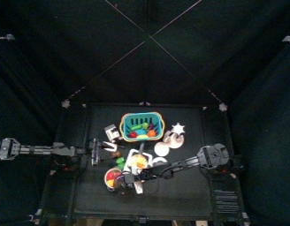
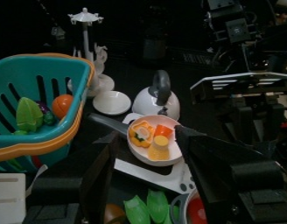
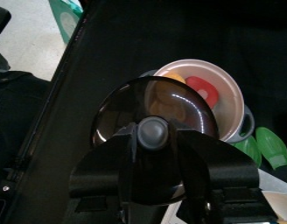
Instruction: Place pot lid on pot
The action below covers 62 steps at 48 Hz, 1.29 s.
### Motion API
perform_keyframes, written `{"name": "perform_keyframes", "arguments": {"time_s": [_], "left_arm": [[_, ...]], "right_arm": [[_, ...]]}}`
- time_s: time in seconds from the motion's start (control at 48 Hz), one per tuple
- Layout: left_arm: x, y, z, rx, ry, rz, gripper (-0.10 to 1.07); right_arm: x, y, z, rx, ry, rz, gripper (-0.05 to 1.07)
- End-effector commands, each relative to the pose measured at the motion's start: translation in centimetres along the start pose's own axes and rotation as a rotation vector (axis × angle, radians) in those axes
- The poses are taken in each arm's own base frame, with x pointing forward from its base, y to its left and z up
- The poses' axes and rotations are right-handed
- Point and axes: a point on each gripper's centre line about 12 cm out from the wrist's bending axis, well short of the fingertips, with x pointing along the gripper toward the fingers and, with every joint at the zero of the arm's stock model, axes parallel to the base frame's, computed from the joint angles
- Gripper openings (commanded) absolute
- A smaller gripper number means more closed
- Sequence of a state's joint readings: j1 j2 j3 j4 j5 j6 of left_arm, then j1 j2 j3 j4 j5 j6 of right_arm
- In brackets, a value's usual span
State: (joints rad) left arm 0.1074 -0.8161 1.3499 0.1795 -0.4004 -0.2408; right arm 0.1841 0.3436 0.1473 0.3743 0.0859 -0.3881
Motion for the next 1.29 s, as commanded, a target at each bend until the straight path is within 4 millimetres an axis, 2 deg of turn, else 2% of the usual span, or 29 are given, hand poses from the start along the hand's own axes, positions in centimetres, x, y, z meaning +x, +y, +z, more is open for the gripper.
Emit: {"name": "perform_keyframes", "arguments": {"time_s": [0.0, 0.188, 0.375, 0.646, 0.875, 1.271], "left_arm": [[0.1, -0.1, 0.4, 0.002, -0.012, -0.002, 0.9], [0.1, -0.1, 0.4, 0.007, -0.01, -0.003, 0.89], [0.1, 0.0, 0.3, 0.009, -0.008, 0.0, 0.9], [0.0, 0.3, 0.1, 0.01, -0.001, 0.016, 0.9], [0.0, 0.3, 0.0, 0.007, 0.0, 0.016, 0.9], [0.0, 0.3, 0.0, 0.004, 0.002, 0.017, 0.9]], "right_arm": [[-1.0, -0.3, 2.0, 0.003, -0.05, -0.007, 0.58], [-1.1, -0.3, 2.5, 0.0, -0.063, -0.007, 0.58], [-0.7, -1.9, 2.9, 0.001, -0.077, -0.035, 0.58], [1.6, -3.8, 3.6, 0.013, -0.077, -0.055, 0.58], [3.1, -4.3, 3.8, 0.008, -0.037, -0.039, 0.57], [4.2, -4.9, 3.8, -0.025, -0.014, -0.043, 0.57]]}}
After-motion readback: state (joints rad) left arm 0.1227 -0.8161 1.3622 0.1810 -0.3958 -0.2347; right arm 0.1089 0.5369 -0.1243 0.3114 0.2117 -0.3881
